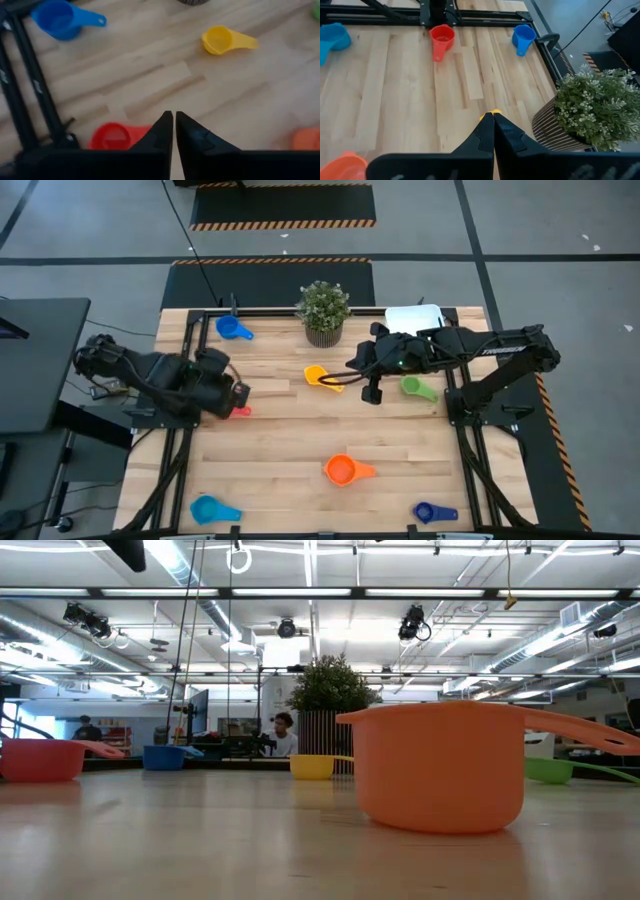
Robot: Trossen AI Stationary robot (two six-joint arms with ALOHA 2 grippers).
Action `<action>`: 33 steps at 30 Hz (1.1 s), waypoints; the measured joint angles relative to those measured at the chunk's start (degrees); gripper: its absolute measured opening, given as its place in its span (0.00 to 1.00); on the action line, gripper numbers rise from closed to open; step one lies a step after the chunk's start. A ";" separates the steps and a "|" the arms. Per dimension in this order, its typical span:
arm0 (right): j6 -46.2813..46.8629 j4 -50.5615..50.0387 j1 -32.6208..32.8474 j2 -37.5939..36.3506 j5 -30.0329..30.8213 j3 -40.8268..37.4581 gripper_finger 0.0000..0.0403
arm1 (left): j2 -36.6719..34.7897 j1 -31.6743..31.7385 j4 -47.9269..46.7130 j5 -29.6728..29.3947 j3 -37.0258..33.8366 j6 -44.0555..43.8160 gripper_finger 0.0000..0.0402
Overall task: Nest measuring cups in basket
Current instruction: Stack the blue measuring cup on top of the orange measuring cup
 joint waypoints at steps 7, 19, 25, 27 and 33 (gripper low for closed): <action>-1.66 -0.40 0.00 0.00 0.55 -0.02 0.01 | 0.00 10.90 -0.02 0.41 0.00 10.82 0.20; -1.95 -0.37 0.00 0.00 0.63 -0.04 0.01 | 0.00 32.85 0.01 5.46 -0.02 9.14 0.35; -1.96 -0.34 0.00 0.00 0.58 -0.04 0.02 | 0.00 42.74 2.57 5.58 -0.23 12.82 0.35; -1.97 -0.34 -0.08 0.00 0.55 -0.04 0.02 | 0.02 44.98 5.60 6.30 -1.11 16.40 0.35; 0.01 1.01 -1.24 0.00 -1.38 -0.09 0.02 | 0.06 50.06 10.91 8.48 -2.75 25.84 0.35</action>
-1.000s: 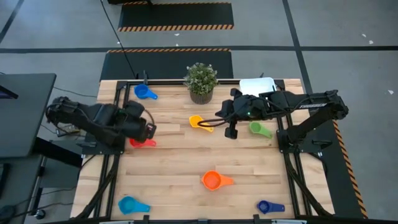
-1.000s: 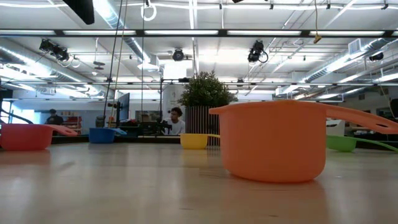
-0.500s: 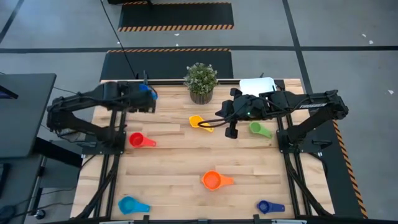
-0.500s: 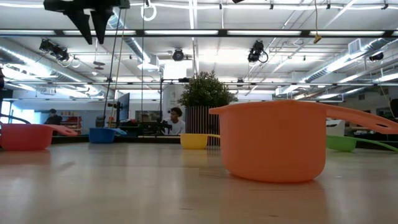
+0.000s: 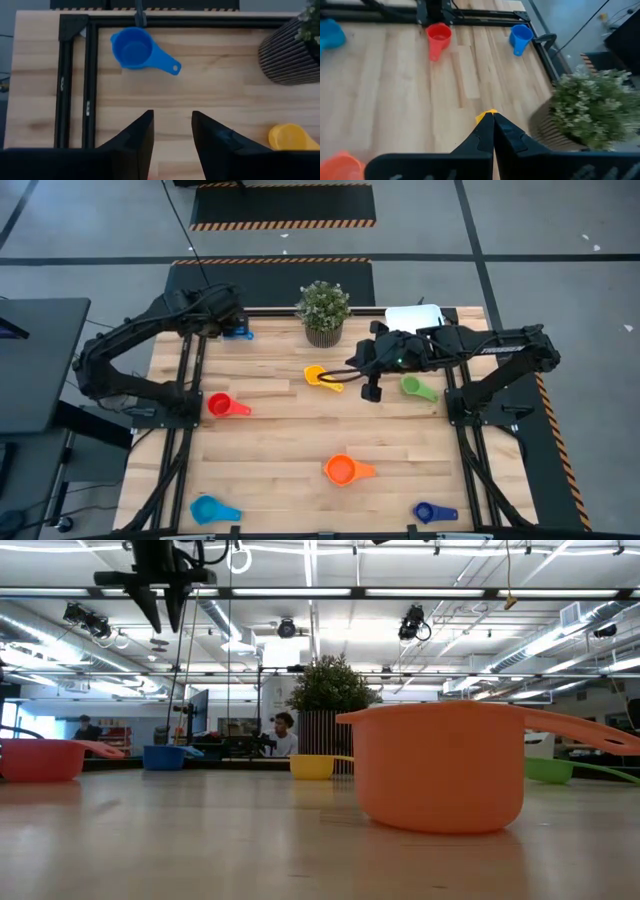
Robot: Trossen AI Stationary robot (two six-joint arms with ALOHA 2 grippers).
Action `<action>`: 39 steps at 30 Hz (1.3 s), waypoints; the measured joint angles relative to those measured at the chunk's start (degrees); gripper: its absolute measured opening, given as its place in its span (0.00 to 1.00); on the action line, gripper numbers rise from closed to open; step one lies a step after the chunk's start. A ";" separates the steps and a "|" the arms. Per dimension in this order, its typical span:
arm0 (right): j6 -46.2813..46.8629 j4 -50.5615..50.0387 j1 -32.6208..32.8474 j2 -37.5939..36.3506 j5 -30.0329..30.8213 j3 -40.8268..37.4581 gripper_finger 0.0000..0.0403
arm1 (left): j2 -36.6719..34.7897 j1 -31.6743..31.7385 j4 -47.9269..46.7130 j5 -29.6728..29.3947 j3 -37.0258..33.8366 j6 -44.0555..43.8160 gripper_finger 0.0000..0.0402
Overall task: Nest measuring cups in basket
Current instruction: Stack the blue measuring cup on top of the orange measuring cup
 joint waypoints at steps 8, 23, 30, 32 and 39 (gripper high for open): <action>6.51 0.73 -4.36 -0.01 -2.49 0.00 0.02 | -0.01 5.39 2.24 4.92 -3.78 9.91 0.35; 6.09 0.76 -6.06 0.28 -2.40 0.00 0.02 | -0.01 12.67 16.39 9.41 -19.86 17.91 0.35; 4.48 0.76 -6.06 0.28 -2.30 0.00 0.02 | -0.01 16.78 19.28 15.64 -23.06 15.33 0.35; 3.93 0.77 -6.24 0.28 -2.27 0.00 0.02 | -0.01 18.04 20.29 15.92 -23.04 9.76 0.35; 2.94 0.81 -7.98 0.28 -2.23 0.00 0.02 | -0.01 21.32 27.28 15.78 -23.04 2.43 0.35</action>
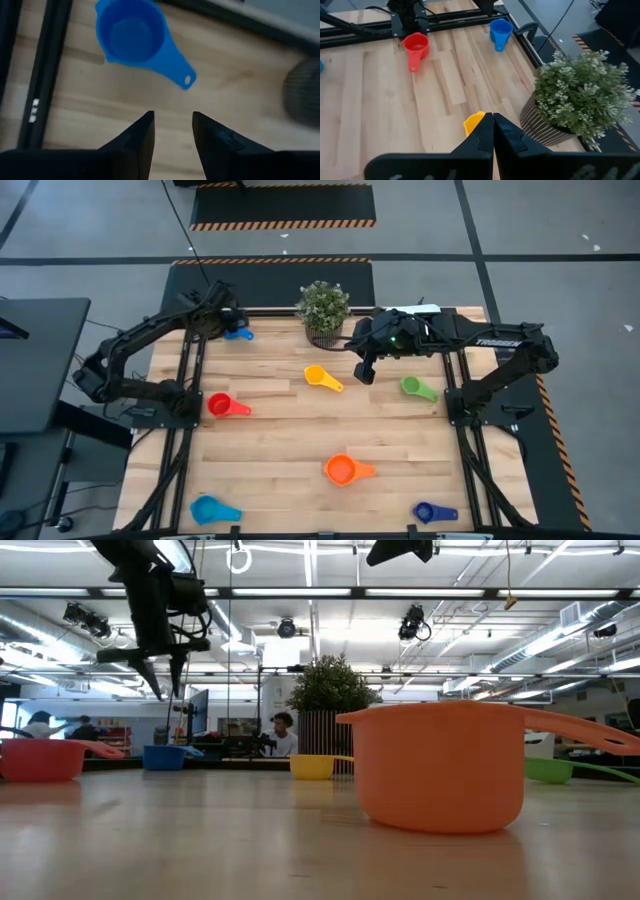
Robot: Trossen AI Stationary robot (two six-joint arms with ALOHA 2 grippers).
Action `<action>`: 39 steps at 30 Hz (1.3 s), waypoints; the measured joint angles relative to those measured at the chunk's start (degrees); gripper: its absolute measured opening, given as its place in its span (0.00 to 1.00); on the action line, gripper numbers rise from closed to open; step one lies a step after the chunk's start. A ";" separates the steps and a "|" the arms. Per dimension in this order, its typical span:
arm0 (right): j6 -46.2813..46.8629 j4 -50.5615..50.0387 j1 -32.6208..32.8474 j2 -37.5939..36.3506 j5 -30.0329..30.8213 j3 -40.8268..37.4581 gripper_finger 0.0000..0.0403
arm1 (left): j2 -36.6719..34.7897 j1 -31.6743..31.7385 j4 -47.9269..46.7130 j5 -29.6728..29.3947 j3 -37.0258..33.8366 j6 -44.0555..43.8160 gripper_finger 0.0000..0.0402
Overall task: Nest measuring cups in basket
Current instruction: Stack the blue measuring cup on top of the orange measuring cup
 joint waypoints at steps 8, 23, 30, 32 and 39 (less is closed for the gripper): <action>-5.29 0.04 -2.13 0.00 0.02 0.00 0.02 | 3.41 2.62 0.53 -0.16 0.00 -3.86 0.35; -13.83 0.09 -5.32 0.00 0.02 0.00 0.02 | 13.40 2.38 5.07 1.24 0.01 18.48 0.35; -15.02 0.09 -6.33 0.00 0.00 0.00 0.02 | 13.44 2.33 3.31 -2.45 0.02 41.95 0.35; -15.03 0.07 -6.46 0.00 0.00 0.00 0.02 | 13.44 2.33 2.95 -4.86 0.02 46.04 0.35; -15.20 0.07 -6.52 0.00 -0.02 0.00 0.02 | 13.49 2.30 2.61 -5.83 0.02 50.21 0.35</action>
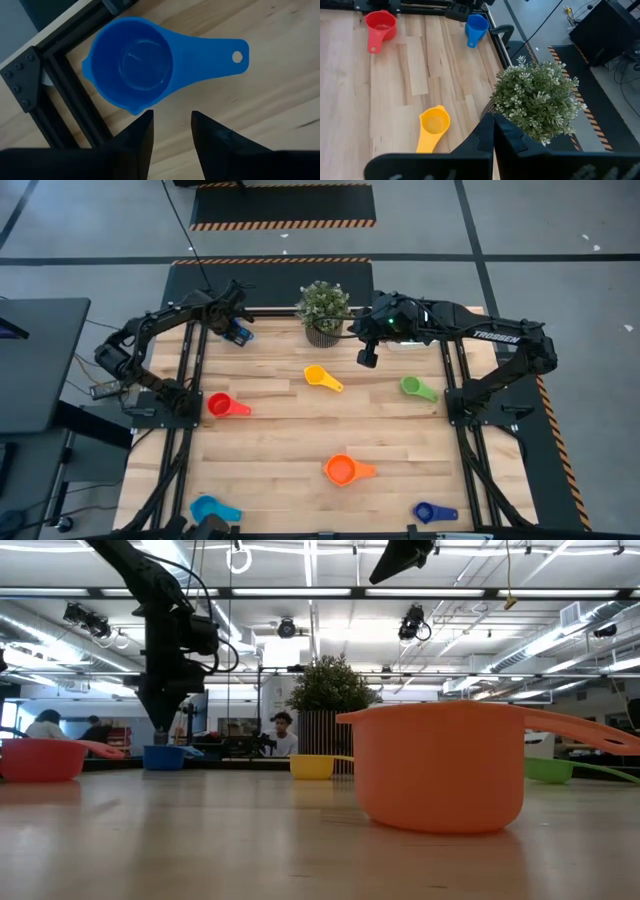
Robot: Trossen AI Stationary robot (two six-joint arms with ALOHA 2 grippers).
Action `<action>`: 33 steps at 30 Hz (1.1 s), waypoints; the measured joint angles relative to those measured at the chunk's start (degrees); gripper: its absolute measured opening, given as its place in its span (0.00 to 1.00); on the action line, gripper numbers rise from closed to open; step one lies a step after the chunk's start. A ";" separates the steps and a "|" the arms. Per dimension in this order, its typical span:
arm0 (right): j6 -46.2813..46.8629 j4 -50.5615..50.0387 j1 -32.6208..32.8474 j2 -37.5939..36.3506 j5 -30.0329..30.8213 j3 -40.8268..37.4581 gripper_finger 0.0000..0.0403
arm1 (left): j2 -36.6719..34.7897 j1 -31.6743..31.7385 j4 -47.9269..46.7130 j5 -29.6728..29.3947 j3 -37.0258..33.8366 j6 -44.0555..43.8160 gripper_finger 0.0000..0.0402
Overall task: Nest measuring cups in basket
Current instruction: Stack the blue measuring cup on top of the orange measuring cup
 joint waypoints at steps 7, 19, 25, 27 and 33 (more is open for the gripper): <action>-2.36 0.00 0.02 0.00 -0.04 0.00 0.02 | 0.00 0.03 -0.36 -0.01 0.00 4.14 0.35; -2.39 0.00 0.02 0.00 -0.45 0.00 0.02 | 3.05 0.14 -1.76 -0.23 0.00 -0.21 0.35; -2.39 0.00 0.02 0.00 -0.44 0.00 0.02 | 5.64 -0.63 0.45 -2.02 0.00 -0.23 0.35; -2.39 0.00 0.02 0.00 -0.44 0.00 0.02 | 5.66 -0.71 1.50 -2.47 0.00 -0.25 0.35; -2.39 0.00 0.00 0.00 -0.46 0.00 0.02 | 5.66 -0.67 1.77 -2.59 0.00 1.55 0.35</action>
